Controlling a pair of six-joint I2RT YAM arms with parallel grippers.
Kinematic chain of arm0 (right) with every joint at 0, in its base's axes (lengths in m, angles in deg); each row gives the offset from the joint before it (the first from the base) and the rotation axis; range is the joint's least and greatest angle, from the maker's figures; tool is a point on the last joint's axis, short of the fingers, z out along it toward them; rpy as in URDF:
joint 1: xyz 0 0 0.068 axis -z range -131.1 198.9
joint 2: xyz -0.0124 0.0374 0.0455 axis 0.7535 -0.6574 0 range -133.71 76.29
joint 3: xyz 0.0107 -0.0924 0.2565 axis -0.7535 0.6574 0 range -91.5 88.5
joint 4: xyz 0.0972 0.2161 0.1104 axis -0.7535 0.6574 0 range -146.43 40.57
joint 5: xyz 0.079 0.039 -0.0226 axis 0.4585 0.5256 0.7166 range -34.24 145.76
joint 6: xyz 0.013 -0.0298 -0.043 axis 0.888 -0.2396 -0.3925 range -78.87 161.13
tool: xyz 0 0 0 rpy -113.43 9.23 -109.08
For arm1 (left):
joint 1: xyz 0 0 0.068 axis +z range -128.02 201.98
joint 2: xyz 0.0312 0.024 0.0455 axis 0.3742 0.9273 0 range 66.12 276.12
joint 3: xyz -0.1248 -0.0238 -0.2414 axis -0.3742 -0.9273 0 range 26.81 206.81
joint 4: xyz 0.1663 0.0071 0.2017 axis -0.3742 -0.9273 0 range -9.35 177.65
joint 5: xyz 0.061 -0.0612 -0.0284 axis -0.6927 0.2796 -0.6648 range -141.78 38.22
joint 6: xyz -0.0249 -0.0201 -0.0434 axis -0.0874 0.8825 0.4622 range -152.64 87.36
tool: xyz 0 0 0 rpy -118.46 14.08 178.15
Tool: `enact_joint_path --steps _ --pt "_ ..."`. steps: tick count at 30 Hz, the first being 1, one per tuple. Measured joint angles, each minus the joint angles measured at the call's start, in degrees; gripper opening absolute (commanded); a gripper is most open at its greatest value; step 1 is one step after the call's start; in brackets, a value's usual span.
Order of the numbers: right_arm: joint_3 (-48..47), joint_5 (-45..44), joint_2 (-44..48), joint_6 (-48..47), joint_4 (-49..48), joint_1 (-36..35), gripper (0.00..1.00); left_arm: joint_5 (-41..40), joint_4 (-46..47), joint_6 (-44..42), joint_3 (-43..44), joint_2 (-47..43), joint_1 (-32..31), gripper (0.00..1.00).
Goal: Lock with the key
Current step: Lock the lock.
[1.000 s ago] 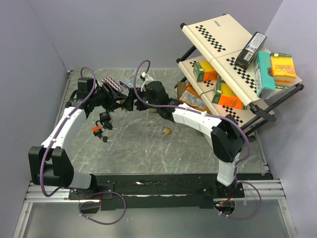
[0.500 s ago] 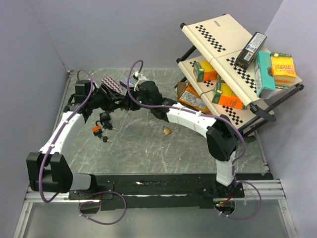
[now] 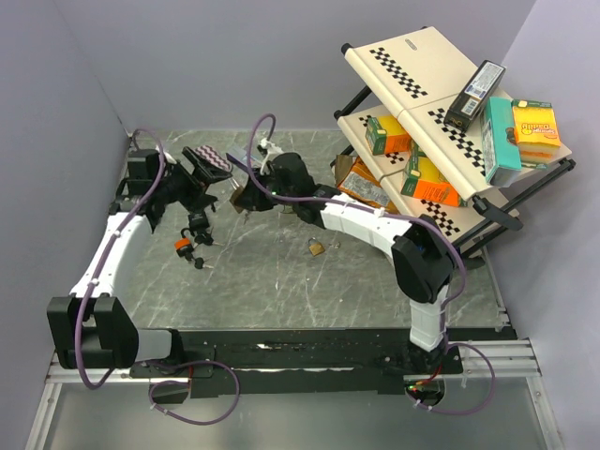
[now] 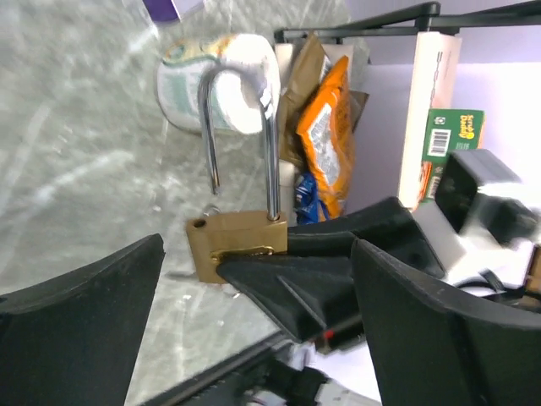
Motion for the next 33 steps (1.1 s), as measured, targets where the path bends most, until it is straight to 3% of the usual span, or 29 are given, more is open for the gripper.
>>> enact_joint_path --steps 4,9,13,18,23,25,29,33 --pt "5.2 8.0 2.4 -1.6 -0.5 3.1 0.00 0.9 -3.4 -8.1 4.0 -0.2 2.2 0.96" --pt "13.7 20.0 9.0 -5.0 -1.1 7.2 0.00 3.6 -6.7 -24.2 8.0 -3.1 2.4 0.96" --pt "17.3 29.4 14.4 -10.4 -1.0 9.0 0.00 10.3 -13.9 -44.4 10.0 -5.0 2.4 0.96" --pt "17.8 37.4 20.5 -17.4 1.6 8.8 0.00 19.7 -29.2 -72.9 11.2 -4.3 2.4 0.96" --pt "17.5 41.2 23.9 -24.0 6.8 8.7 0.00 25.9 -38.9 -91.1 11.1 -5.0 2.4 0.99" --pt "17.5 42.1 24.9 -27.6 9.6 8.7 0.00 28.7 -41.4 -97.3 10.6 -6.2 2.4 0.93" --pt "17.5 42.7 26.6 -33.3 14.2 8.4 0.00 32.5 -42.9 -102.5 8.8 -9.4 0.8 0.81" --pt "17.5 43.0 29.0 -37.9 17.6 7.8 0.00 32.7 -38.1 -100.4 5.8 -12.3 -4.4 0.72"
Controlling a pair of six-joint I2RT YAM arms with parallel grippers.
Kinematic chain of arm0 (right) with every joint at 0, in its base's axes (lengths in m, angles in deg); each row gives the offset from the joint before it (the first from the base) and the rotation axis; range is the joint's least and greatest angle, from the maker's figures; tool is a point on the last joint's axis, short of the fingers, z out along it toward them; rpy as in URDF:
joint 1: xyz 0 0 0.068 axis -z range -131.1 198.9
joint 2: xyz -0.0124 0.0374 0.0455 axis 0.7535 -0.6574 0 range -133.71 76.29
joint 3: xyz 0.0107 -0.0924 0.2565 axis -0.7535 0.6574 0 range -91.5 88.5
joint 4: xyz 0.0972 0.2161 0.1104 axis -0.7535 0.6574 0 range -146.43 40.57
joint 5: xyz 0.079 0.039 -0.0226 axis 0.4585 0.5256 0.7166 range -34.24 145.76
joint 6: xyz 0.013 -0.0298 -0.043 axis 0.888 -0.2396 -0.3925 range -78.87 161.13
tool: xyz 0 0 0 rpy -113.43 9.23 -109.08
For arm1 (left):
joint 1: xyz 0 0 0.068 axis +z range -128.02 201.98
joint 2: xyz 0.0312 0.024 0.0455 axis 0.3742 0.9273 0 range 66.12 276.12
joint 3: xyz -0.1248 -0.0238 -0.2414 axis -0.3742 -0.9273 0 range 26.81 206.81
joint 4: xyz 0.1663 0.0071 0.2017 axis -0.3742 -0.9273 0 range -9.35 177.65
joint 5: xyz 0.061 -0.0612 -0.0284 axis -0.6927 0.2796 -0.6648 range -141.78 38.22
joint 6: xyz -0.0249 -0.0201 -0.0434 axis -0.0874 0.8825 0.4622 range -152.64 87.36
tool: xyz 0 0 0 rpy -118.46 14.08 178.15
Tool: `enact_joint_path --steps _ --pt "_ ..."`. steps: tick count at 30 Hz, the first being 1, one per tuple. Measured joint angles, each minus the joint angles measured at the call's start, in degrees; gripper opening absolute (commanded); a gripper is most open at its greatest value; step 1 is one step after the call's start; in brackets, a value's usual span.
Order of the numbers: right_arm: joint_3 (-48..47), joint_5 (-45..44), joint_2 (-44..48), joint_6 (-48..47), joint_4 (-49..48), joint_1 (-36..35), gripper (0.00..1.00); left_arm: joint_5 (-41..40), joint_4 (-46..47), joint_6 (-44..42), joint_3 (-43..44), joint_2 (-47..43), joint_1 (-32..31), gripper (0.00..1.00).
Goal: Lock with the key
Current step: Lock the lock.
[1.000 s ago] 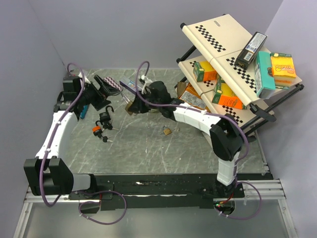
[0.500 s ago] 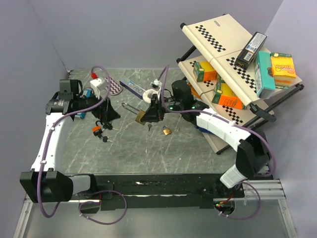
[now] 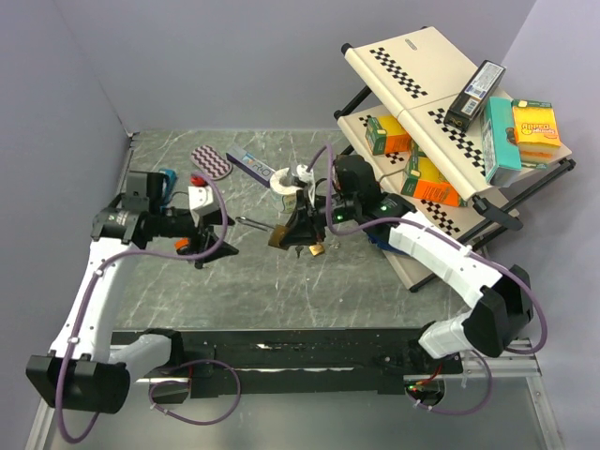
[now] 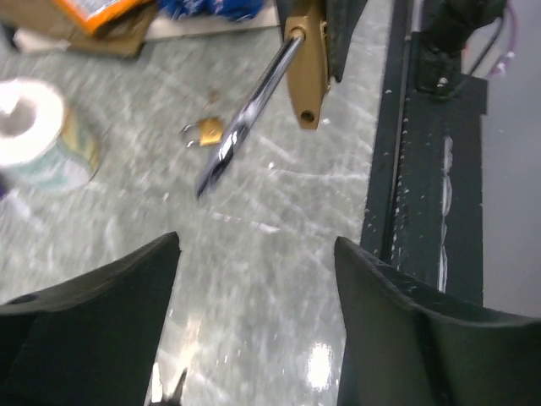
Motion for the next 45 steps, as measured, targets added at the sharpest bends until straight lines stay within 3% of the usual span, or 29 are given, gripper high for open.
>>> enact_joint_path --steps 9,16,19,21,22,31,34,36,40,42,45 --pt "0.0 1.2 3.2 -6.6 4.0 -2.6 0.00 -0.7 15.8 13.2 -4.7 -3.7 -8.1 0.52" --pt "0.3 0.9 4.7 -8.4 5.1 -2.6 0.00 -0.5 17.6 15.2 -4.7 -3.9 -10.4 0.35" --pt "0.3 0.8 5.0 -8.7 5.0 -2.6 0.00 -0.6 16.7 14.8 -4.7 -3.8 -11.1 0.19" --pt "0.3 0.3 5.0 -8.8 5.1 -2.6 0.00 -0.7 16.1 14.3 -4.7 -3.8 -11.4 0.03" --pt "0.3 -0.4 5.0 -9.0 5.0 -2.6 0.00 -0.6 15.5 13.9 -4.7 -3.8 -11.5 0.01" --pt "0.3 -2.7 5.8 -12.9 6.8 -2.2 0.00 -0.4 14.4 16.3 -4.7 -3.7 -13.5 0.01" --pt "0.3 -3.1 6.1 -13.5 7.3 -2.2 0.00 -1.5 15.7 18.6 -4.8 -3.8 -14.3 0.17" --pt "0.3 -3.1 6.1 -13.8 7.6 -2.2 0.00 -2.4 16.9 19.7 -5.4 -4.1 -14.7 0.20" --pt "0.3 -2.7 6.1 -13.9 7.1 -2.7 0.00 -3.2 18.8 21.2 -6.2 -4.2 -16.1 0.10" --pt "0.3 -2.5 6.1 -13.8 7.0 -2.7 0.00 -3.1 18.9 21.4 -6.2 -4.3 -16.3 0.01" --pt "0.3 -2.7 6.1 -13.9 6.7 -2.6 0.00 -2.6 18.8 21.4 -6.3 -4.3 -16.3 0.01"
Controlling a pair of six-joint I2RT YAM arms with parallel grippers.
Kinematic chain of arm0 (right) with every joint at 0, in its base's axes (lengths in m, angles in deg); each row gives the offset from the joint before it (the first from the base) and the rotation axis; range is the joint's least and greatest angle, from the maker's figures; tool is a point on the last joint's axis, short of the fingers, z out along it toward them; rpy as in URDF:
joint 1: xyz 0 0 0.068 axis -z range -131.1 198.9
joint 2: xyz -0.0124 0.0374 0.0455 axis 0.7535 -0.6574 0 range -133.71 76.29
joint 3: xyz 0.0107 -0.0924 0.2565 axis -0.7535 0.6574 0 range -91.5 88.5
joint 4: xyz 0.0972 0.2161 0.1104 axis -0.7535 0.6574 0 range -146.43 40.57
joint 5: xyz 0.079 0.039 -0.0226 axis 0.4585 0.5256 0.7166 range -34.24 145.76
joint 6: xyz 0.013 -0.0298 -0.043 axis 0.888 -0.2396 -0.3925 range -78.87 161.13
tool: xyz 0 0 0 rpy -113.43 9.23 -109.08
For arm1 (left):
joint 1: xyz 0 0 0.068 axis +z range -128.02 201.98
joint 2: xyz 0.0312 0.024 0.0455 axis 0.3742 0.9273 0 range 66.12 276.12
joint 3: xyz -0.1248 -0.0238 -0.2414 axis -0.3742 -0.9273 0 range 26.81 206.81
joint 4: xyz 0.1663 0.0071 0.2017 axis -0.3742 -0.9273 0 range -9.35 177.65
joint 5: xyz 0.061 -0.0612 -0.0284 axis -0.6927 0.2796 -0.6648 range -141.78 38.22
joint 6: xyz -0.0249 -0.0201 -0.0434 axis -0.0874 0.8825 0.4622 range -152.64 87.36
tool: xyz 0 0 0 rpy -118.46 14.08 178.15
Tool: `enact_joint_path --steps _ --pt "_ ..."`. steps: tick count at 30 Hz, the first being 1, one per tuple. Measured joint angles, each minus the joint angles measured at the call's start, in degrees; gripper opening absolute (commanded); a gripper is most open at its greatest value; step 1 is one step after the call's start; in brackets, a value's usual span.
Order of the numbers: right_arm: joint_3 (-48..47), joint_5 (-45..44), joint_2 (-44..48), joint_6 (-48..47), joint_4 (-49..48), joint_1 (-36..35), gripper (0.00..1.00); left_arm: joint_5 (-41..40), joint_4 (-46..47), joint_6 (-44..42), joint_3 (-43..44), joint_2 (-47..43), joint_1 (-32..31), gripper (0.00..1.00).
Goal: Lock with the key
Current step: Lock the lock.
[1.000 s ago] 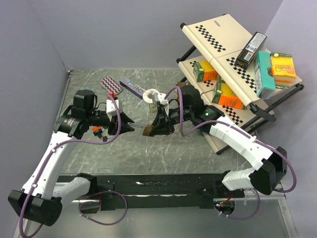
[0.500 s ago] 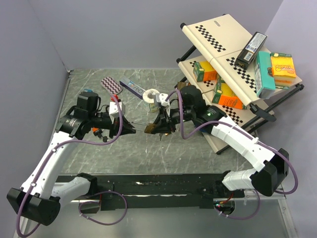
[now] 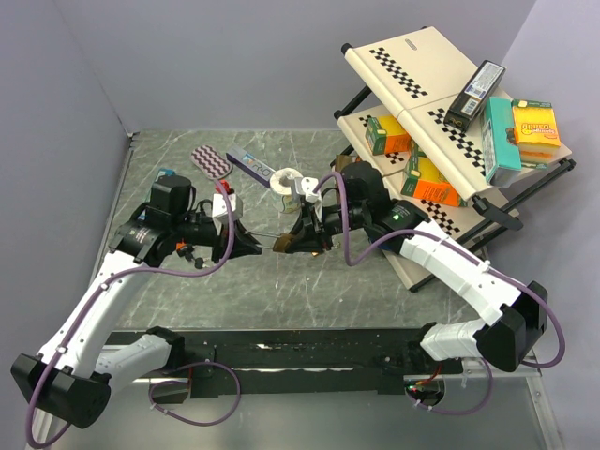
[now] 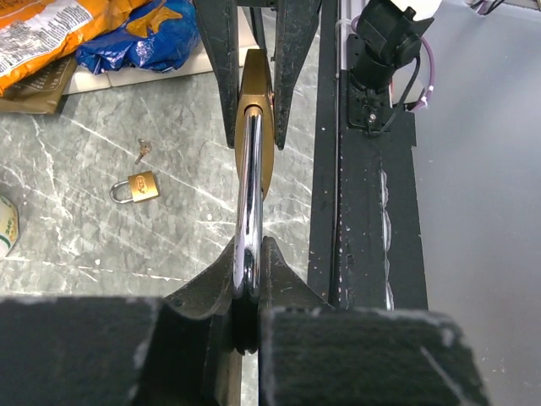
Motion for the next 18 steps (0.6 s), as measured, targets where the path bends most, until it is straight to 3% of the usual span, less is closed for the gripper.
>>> enact_joint_path --steps 18 --pt "-0.1 2.1 -1.9 4.3 -0.1 0.0 0.00 -2.6 0.9 2.0 -1.5 0.0 -2.4 0.01"
